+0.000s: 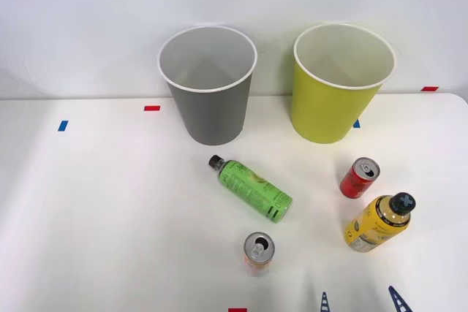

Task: Put cans in the gray bin, plastic bottles in the light green bin

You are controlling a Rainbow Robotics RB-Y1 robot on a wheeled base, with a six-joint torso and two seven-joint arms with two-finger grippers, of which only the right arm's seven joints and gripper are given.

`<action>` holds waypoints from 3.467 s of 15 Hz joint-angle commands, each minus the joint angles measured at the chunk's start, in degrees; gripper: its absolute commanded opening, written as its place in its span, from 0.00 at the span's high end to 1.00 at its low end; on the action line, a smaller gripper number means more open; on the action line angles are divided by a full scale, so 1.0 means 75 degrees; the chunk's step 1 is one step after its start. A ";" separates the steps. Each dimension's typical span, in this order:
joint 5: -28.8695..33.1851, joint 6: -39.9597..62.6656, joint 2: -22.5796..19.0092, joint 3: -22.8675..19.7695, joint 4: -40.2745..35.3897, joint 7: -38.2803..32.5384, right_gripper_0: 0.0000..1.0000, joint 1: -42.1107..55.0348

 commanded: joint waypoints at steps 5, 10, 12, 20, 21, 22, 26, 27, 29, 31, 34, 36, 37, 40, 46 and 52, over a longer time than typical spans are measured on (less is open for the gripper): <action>-0.1444 -0.0521 0.0130 0.0150 0.0008 0.0037 0.00 -0.0078; -0.2089 -0.0521 -0.0104 0.0256 0.0008 0.0142 0.00 -0.0571; -0.2194 -0.0475 -0.0327 0.0326 0.0008 0.0178 0.00 -0.0793; -0.2839 0.0053 -0.0666 0.0139 0.0008 0.0353 0.00 -0.1825; -0.2839 0.0111 -0.0655 0.0045 -0.0004 0.0389 0.00 -0.1965; -0.2839 0.0135 -0.0666 -0.0049 0.0008 0.0389 0.00 -0.2082; -0.2839 0.0522 -0.0549 -0.0307 0.0008 0.0389 0.00 -0.2504; -0.2862 0.0568 -0.0514 -0.0354 -0.0004 0.0400 0.00 -0.2586; -0.2886 0.0615 -0.0491 -0.0354 0.0008 0.0389 0.00 -0.2703; -0.2933 0.0920 -0.0479 -0.0494 -0.0004 0.0412 0.00 -0.2867; -0.2956 0.1061 -0.0479 -0.0611 -0.0004 0.0435 0.00 -0.3032; -0.2980 0.1061 -0.0491 -0.0611 -0.0004 0.0459 0.00 -0.3032; -0.2980 0.1061 -0.0502 -0.0611 -0.0004 0.0482 0.27 -0.3032; -0.3015 0.1061 -0.0467 -0.0611 -0.0004 0.0506 0.97 -0.3032; -0.2804 0.1049 -0.0327 -0.0658 -0.0051 0.0517 1.00 -0.2996; -0.2663 0.2760 -0.0538 -0.0693 -0.2278 0.0471 1.00 -0.2293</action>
